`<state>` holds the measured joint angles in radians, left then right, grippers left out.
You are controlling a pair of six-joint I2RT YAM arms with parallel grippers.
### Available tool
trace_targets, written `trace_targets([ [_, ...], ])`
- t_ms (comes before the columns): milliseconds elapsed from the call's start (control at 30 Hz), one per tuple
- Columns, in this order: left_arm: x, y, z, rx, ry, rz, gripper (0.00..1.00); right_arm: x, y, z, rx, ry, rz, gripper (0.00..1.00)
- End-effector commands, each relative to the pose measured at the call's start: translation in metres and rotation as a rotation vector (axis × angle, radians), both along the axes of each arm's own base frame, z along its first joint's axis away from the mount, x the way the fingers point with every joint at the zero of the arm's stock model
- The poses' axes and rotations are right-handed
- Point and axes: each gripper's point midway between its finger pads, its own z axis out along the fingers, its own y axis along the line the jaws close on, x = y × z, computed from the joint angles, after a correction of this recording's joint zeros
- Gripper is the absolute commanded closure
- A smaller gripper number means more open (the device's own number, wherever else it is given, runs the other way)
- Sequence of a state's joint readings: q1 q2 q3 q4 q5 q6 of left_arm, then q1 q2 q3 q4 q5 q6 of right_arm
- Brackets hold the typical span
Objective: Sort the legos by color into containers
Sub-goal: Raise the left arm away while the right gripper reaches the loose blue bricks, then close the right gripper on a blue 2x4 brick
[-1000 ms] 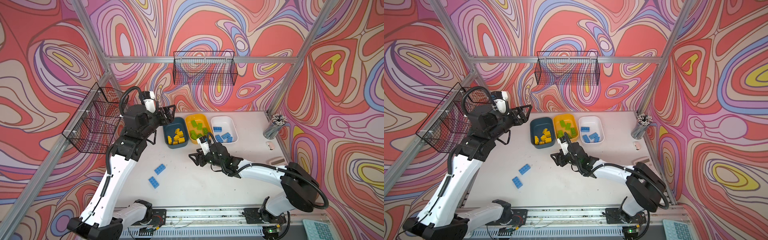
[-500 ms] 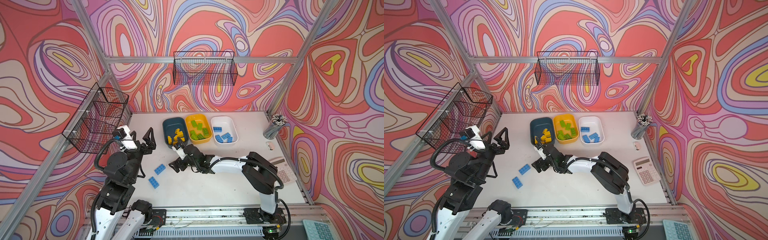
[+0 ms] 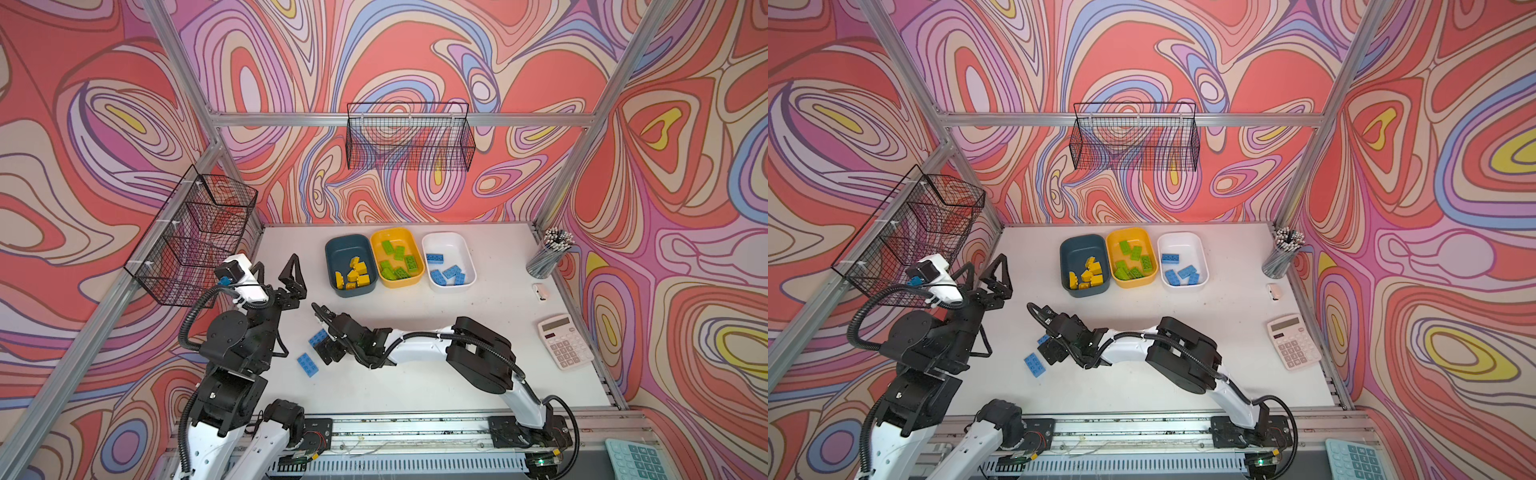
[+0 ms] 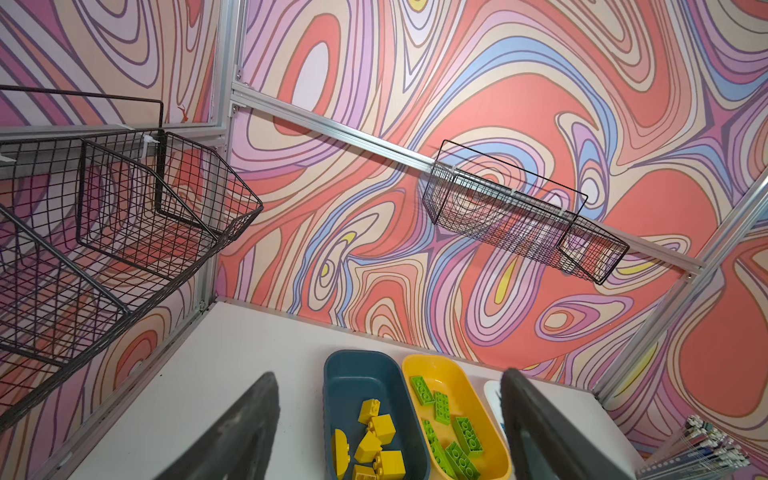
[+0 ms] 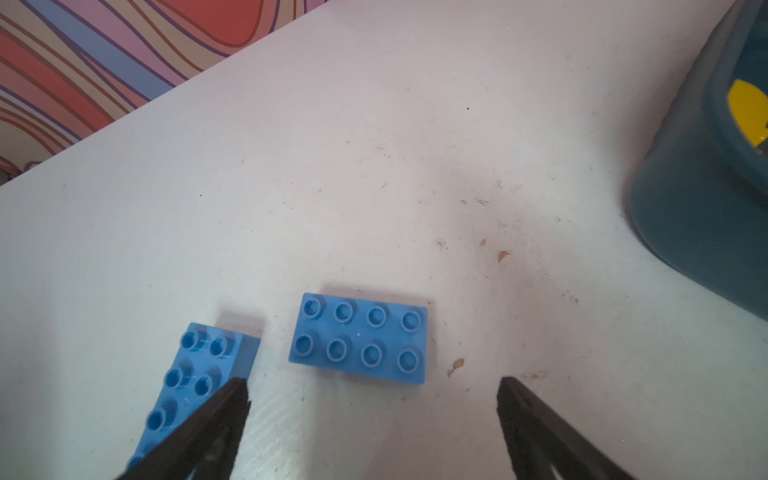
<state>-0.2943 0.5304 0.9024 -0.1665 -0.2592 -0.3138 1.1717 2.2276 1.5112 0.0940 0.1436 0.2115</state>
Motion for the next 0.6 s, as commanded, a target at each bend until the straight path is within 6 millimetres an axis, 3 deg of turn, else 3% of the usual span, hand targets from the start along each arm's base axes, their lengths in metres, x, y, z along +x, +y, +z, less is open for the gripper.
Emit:
trace_targets([
  [0, -0.002, 0.002, 0.005, 0.003, -0.028, 0.01, 0.17, 0.016, 0.001, -0.007, 0.001, -0.011, -0.074, 0.02],
  [333, -0.001, 0.002, 0.003, -0.008, -0.021, 0.003, 0.17, 0.022, 0.018, -0.024, 0.0, 0.014, -0.081, 0.04],
  [567, -0.001, 0.001, 0.003, -0.013, -0.023, -0.003, 0.17, 0.021, 0.02, -0.042, -0.036, 0.027, -0.08, 0.04],
])
